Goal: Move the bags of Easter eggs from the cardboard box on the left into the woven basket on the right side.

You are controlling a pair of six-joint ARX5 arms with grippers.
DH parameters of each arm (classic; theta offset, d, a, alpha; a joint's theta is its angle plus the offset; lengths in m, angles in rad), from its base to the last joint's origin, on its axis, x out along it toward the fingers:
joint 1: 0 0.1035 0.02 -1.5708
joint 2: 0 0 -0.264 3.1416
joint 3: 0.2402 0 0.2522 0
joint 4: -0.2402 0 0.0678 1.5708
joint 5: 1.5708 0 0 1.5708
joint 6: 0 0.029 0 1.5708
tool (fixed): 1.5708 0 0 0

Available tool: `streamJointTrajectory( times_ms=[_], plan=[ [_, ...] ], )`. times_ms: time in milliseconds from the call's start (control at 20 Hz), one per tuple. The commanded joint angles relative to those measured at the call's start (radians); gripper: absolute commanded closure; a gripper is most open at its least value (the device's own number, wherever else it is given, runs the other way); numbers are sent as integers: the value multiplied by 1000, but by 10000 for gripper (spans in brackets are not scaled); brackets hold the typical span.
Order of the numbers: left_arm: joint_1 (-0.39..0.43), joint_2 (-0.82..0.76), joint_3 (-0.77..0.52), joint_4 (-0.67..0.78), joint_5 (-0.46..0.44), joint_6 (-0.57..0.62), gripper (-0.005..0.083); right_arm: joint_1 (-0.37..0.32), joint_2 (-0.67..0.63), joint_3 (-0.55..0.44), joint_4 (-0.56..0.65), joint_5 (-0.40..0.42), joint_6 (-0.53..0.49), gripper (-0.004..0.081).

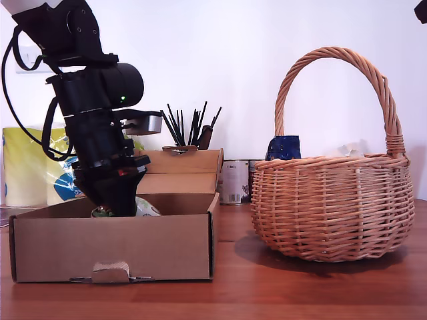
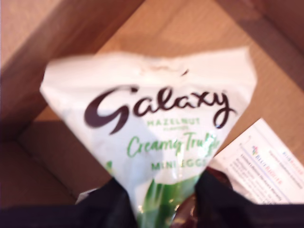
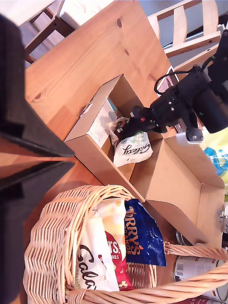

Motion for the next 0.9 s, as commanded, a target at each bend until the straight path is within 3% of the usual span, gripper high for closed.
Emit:
streamJointTrajectory(
  times_ms=[0, 350, 700, 850],
  plan=[
    [0, 28, 31, -9, 5, -2, 686, 4, -2, 1, 8, -3, -6, 782],
    [0, 0, 155, -193, 81, 2, 686, 3, -2, 1, 8, 7, -6, 782],
    [0, -136, 156, -185, 366, -7, 687, 3, -2, 1, 8, 32, -6, 782],
    [0, -211, 132, -123, 426, -37, 688, 3, -2, 1, 8, 39, -6, 782]
  ],
)
